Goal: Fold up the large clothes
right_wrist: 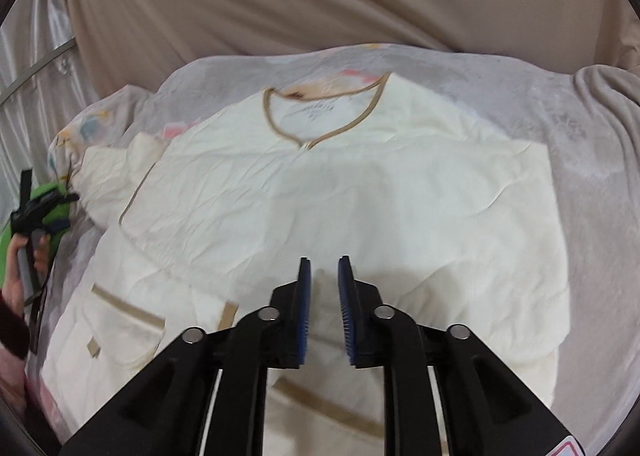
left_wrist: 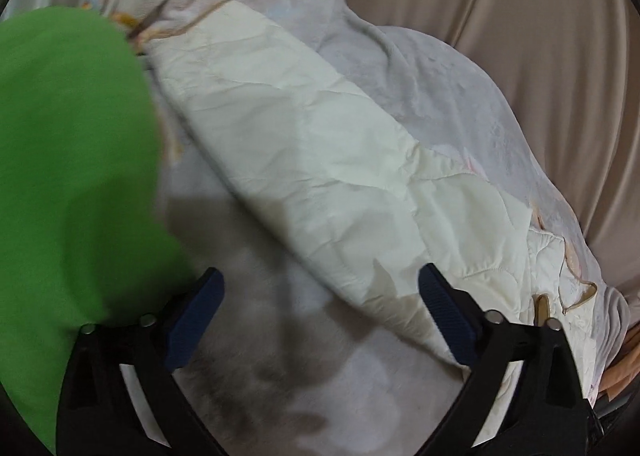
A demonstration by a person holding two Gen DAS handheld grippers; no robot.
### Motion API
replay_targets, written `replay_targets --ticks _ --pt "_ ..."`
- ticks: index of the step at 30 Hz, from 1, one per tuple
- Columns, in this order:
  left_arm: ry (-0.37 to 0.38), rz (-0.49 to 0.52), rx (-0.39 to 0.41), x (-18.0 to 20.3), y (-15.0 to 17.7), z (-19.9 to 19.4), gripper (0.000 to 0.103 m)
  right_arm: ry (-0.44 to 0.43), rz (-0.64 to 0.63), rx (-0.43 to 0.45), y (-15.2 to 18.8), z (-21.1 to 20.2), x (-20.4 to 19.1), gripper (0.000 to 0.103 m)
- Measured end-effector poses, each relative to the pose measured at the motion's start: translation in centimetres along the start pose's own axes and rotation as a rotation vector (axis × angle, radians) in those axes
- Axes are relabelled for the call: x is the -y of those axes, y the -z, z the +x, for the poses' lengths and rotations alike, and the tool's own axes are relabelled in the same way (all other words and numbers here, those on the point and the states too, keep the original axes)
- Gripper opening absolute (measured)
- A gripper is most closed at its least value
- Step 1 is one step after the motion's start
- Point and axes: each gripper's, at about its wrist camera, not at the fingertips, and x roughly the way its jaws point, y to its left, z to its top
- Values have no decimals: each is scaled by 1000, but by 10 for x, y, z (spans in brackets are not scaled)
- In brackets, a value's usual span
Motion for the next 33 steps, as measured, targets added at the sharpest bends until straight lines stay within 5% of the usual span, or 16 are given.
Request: replay_targets --ticks 2,3,4,5,6,7,8,13,17,20,23,24,27,33 --pt "-21 19 -18 13 -2 17 95 3 -1 -5 6 6 -2 21" --pt "-7 12 -37 18 -4 27 83 -1 3 -9 12 7 -4 21" --pt "10 -2 -59 20 -5 35 60 -8 9 -12 16 7 -3 21" --pt "0 -29 -83 21 -6 42 54 -12 16 -12 21 6 -3 21" --pt "-17 -47 -76 23 -8 43 43 -10 21 -10 24 5 -1 22" --pt "-25 -47 -52 27 -10 39 19 -8 24 -9 24 5 3 22" --pt "-20 -18 -25 37 -14 30 12 -10 30 -4 27 3 4 22" --pt "33 194 207 135 -21 -59 11 -55 72 1 38 1 12 26" --pt "226 505 316 273 27 -127 11 -81 95 -20 46 9 15 26" --pt "334 767 268 371 105 -128 15 -92 111 -16 51 1 17 26" --pt "347 986 108 431 204 -81 31 -83 135 -6 61 -18 28 27" --pt "324 1029 64 437 230 -60 42 -69 147 1 68 -28 34 27" --pt "259 1068 -12 424 275 -17 46 -7 170 18 86 -58 55 29" --pt "363 920 -44 325 261 -52 65 161 24 97 80 -98 57 37"
